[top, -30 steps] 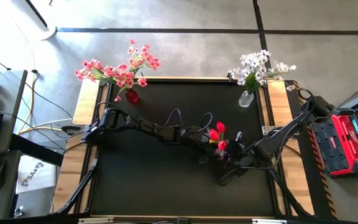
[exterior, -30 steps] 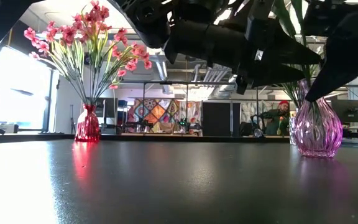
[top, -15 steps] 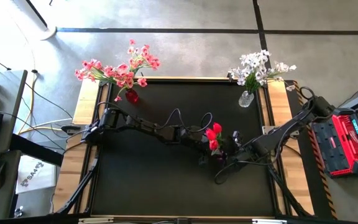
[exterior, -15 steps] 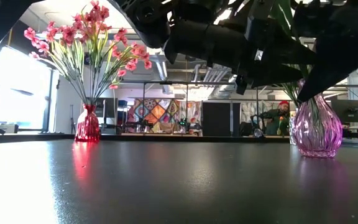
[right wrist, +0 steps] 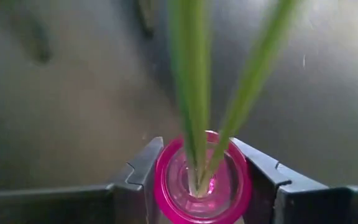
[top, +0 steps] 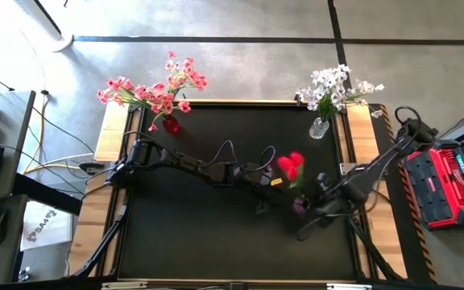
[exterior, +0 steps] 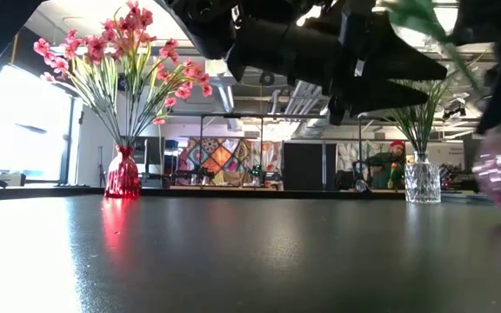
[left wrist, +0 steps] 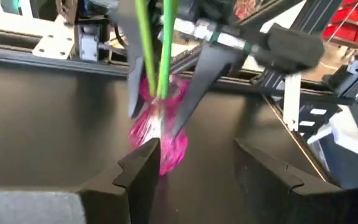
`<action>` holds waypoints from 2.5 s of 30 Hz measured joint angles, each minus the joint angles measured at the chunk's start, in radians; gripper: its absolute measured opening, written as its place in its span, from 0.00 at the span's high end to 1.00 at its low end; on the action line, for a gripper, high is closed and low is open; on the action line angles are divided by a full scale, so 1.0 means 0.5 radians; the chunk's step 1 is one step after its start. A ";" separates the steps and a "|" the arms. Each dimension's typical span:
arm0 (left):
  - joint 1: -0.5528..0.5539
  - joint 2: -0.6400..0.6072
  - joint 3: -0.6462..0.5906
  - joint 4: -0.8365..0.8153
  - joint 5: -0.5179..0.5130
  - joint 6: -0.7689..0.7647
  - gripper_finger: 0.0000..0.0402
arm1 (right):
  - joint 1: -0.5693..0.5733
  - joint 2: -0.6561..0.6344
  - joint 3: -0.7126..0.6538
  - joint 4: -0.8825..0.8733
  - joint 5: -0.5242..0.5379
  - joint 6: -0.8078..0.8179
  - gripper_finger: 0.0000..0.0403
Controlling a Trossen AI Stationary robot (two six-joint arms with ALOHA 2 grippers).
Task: Sort flowers into vase by color
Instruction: Adjust the purple flower vase
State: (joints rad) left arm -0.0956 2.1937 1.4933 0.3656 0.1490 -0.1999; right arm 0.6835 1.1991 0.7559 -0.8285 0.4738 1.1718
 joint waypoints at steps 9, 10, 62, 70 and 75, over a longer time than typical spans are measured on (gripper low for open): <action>-0.016 0.002 -0.001 -0.125 -0.002 -0.016 0.53 | 0.614 -0.120 0.000 -0.205 0.136 0.629 0.65; -0.020 0.002 -0.001 -0.135 -0.002 -0.016 0.53 | 0.686 -0.120 0.000 -0.211 0.137 0.688 0.65; -0.004 0.001 -0.001 -0.230 -0.056 -0.051 0.53 | 1.348 0.344 -0.034 0.016 0.495 0.671 0.59; -0.006 0.001 -0.001 -0.233 -0.057 -0.070 0.53 | 1.367 0.344 -0.051 0.067 0.416 0.638 0.38; -0.006 0.001 -0.001 -0.238 -0.057 -0.071 0.53 | 1.368 0.343 -0.048 0.063 0.197 0.638 0.31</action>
State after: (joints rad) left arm -0.0986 2.1941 1.4929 0.2466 0.1206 -0.2352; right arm 1.3674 1.3705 0.7318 -0.7970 0.5722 1.4907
